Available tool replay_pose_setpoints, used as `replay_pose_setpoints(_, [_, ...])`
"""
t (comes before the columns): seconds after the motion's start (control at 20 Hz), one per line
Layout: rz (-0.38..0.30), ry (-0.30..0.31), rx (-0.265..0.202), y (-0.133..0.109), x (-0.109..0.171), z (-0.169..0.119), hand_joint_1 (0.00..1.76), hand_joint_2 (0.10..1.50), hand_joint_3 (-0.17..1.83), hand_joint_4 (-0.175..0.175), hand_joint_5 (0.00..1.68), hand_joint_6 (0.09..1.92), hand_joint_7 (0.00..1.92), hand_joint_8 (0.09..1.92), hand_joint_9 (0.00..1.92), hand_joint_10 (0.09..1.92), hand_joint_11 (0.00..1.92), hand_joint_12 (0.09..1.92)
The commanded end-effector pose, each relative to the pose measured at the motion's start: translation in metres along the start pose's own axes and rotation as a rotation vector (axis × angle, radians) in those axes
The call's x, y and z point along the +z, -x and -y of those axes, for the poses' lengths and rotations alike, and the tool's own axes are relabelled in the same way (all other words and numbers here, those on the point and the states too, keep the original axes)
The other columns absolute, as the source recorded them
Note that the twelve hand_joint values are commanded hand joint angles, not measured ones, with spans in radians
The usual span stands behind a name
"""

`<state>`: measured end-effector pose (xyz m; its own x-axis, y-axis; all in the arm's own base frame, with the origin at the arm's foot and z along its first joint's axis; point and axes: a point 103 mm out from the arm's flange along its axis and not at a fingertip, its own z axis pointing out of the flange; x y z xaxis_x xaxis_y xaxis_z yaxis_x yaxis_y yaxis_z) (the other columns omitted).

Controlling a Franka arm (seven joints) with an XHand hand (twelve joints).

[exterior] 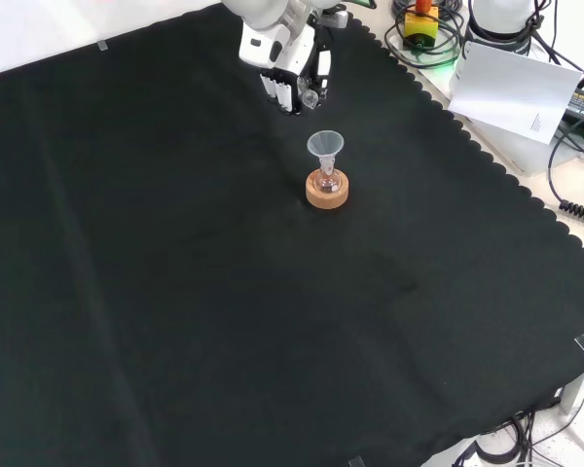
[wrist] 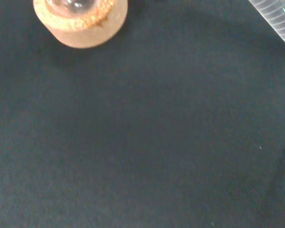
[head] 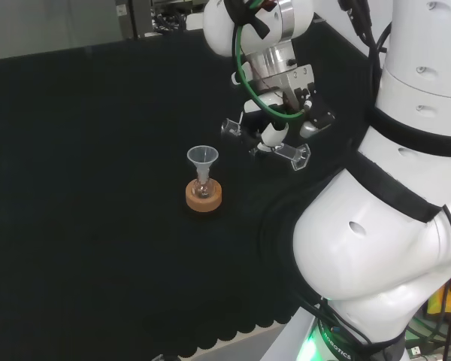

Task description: Pour the water from the graduated cylinder into the round-bottom flask.

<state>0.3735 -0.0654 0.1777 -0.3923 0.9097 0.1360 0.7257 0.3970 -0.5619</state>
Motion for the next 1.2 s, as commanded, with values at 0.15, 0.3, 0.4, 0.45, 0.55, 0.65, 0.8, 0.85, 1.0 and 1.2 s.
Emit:
replay_pose_setpoints(0.15, [0.069,-0.071,0.008,-0.013,-0.001,0.002,1.25,1.13,0.00,-0.175,0.94,1.07,0.97,1.05,1.31,0.16,1.14,0.80])
replay_pose_setpoints(0.3, [0.084,-0.087,0.010,-0.016,-0.001,0.001,1.25,1.13,0.00,-0.175,0.94,1.07,0.97,1.05,1.31,0.16,1.14,0.80])
replay_pose_setpoints(0.4, [0.103,-0.094,0.012,-0.018,-0.001,0.001,1.25,1.13,0.00,-0.175,0.94,1.07,0.97,1.05,1.31,0.16,1.14,0.80])
replay_pose_setpoints(0.45, [0.113,-0.102,0.015,-0.019,-0.002,0.001,1.25,1.13,0.00,-0.175,0.94,1.07,0.97,1.05,1.31,0.15,1.14,0.80])
replay_pose_setpoints(0.55, [0.128,-0.114,0.018,-0.021,-0.002,0.000,1.25,1.13,0.00,-0.175,0.94,1.07,0.96,1.05,1.31,0.15,1.14,0.80])
replay_pose_setpoints(0.65, [0.145,-0.126,0.021,-0.023,-0.003,-0.001,1.25,1.13,0.00,-0.175,0.94,1.07,0.96,1.05,1.32,0.15,1.14,0.80])
replay_pose_setpoints(0.8, [0.168,-0.137,0.031,-0.025,-0.005,-0.003,1.25,1.13,0.00,-0.175,0.94,1.07,0.96,1.06,1.32,0.15,1.14,0.80])
replay_pose_setpoints(0.85, [0.174,-0.143,0.036,-0.026,-0.005,-0.003,1.25,1.13,0.00,-0.175,0.94,1.07,0.96,1.06,1.32,0.15,1.14,0.80])
replay_pose_setpoints(1.0, [0.191,-0.161,0.051,-0.028,-0.007,-0.005,1.25,1.13,0.00,-0.175,0.93,1.07,0.96,1.06,1.32,0.15,1.14,0.80])
replay_pose_setpoints(1.2, [0.213,-0.168,0.070,-0.030,-0.010,-0.007,1.25,1.13,0.00,-0.175,0.93,1.07,0.96,1.06,1.32,0.15,1.14,0.80])
